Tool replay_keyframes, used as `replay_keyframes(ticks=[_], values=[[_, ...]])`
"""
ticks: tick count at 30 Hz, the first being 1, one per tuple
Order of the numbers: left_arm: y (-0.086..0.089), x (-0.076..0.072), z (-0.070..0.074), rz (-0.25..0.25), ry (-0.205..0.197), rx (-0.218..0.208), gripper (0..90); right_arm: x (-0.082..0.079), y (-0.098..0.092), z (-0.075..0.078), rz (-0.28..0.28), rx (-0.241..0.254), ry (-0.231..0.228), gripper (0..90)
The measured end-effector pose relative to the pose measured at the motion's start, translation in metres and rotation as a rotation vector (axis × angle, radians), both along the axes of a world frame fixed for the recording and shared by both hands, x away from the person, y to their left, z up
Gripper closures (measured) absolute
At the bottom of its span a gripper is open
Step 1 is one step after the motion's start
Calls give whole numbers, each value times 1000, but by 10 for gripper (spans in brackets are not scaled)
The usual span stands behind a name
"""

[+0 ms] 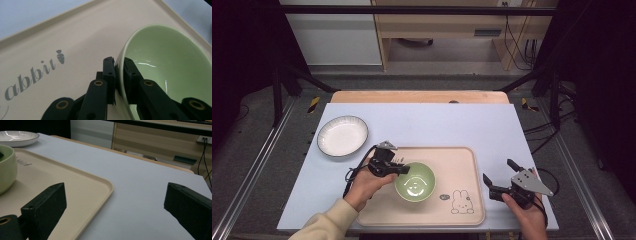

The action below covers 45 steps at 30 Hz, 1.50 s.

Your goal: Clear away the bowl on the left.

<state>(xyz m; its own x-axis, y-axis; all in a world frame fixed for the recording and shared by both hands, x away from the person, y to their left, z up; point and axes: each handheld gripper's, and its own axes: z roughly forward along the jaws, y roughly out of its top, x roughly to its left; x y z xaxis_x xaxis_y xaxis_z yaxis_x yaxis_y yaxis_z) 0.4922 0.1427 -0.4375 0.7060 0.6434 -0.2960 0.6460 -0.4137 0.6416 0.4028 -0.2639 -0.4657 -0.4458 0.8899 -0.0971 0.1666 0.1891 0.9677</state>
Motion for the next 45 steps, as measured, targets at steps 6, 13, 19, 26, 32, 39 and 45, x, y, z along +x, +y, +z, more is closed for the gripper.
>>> replay_keyframes(ticks=[6,13,19,26,32,39,45], values=[[2,2,-3,5,15,-9,821,0,0,0,0,-1,3,44],[3,3,-4,9,25,-20,820,0,0,0,-1,0,0,44],[2,3,-5,7,22,-15,821,0,0,0,0,0,0,44],[2,4,-5,7,24,-22,820,0,0,0,-1,0,1,44],[3,4,-6,2,22,-27,816,0,0,0,-2,2,4,44],[3,1,-2,28,-42,-19,643,0,0,0,0,-4,2,44],[4,-3,3,39,-84,-30,373,1,1,-1,6,-9,6,44]])
